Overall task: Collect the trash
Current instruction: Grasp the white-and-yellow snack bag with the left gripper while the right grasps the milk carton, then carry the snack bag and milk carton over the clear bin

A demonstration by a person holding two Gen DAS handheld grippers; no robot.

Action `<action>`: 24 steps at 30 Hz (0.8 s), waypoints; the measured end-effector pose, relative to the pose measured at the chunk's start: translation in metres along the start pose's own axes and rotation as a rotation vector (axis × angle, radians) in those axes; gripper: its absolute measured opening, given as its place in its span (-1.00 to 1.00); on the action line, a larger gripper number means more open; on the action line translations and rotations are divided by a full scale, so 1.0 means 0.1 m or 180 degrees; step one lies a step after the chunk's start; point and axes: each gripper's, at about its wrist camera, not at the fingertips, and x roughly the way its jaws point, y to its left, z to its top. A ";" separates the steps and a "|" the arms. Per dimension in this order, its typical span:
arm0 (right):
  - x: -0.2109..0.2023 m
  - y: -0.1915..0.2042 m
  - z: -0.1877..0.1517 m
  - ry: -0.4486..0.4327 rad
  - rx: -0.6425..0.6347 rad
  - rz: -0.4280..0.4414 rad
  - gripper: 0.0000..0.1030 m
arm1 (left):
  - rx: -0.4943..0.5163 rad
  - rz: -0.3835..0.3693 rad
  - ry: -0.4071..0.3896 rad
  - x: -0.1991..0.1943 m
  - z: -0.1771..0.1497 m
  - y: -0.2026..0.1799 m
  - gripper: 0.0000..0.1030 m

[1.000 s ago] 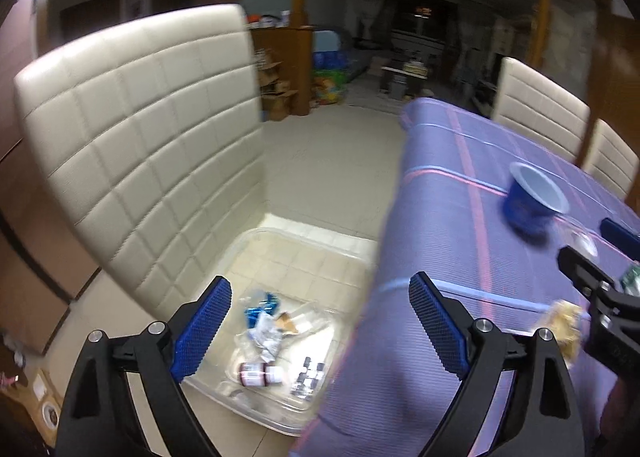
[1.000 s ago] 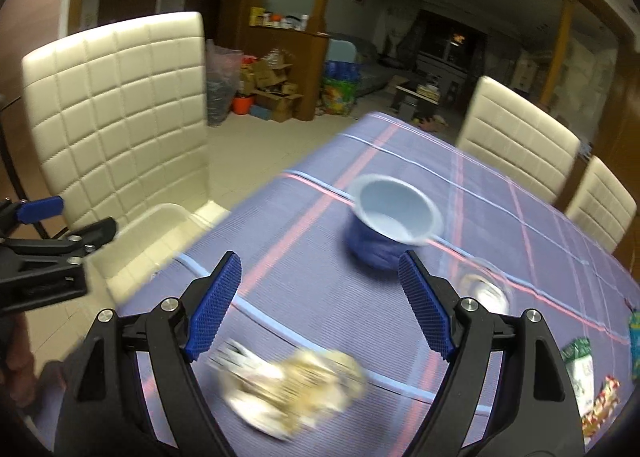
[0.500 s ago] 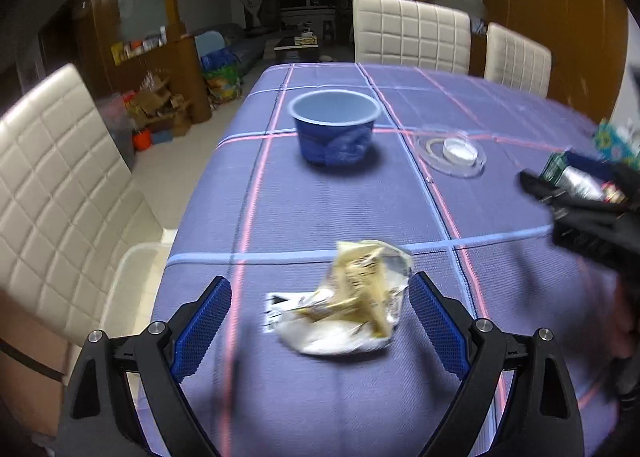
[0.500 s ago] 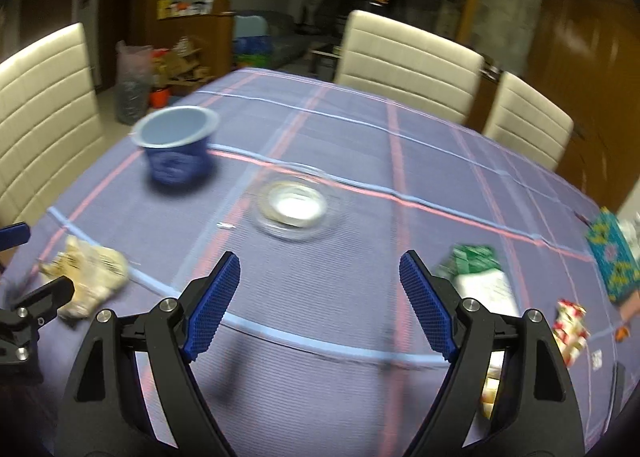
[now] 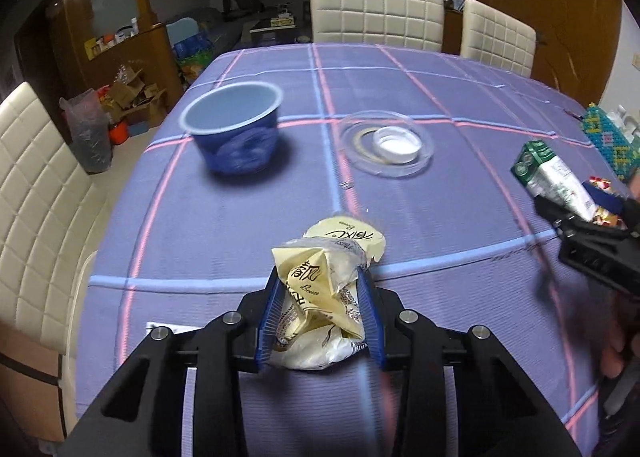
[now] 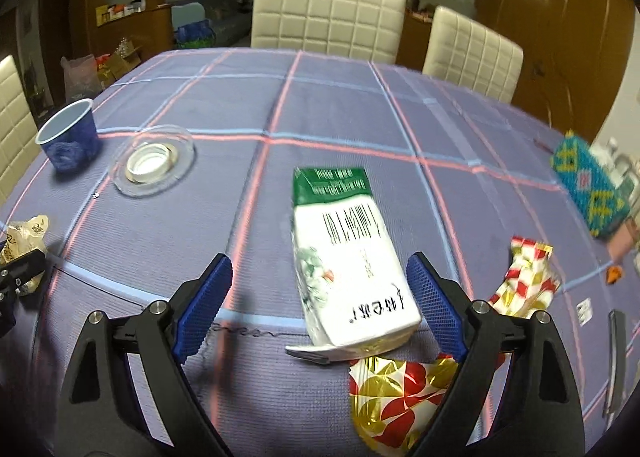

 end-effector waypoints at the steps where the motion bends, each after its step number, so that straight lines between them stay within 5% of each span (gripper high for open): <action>1: 0.01 -0.03 -0.02 0.0011 0.0021 0.0004 0.32 | 0.0009 0.0007 -0.0032 -0.02 0.00 -0.03 -0.32; 2: 0.01 -0.03 -0.04 0.0005 0.0012 -0.0029 0.03 | 0.0012 0.0020 -0.0058 -0.04 0.01 -0.05 -0.32; 4: -0.01 0.00 -0.03 -0.0025 -0.0039 0.0021 -0.03 | 0.0000 0.0021 -0.0088 -0.05 0.02 -0.06 -0.32; 12: -0.20 0.45 -0.04 -0.0115 -0.0259 0.0392 -0.04 | -0.0092 0.0134 -0.0180 -0.16 -0.02 0.12 -0.32; 24: -0.46 1.50 0.02 -0.0232 -0.0807 0.0837 -0.03 | -0.0581 0.0467 -0.0245 -0.30 -0.22 1.00 -0.32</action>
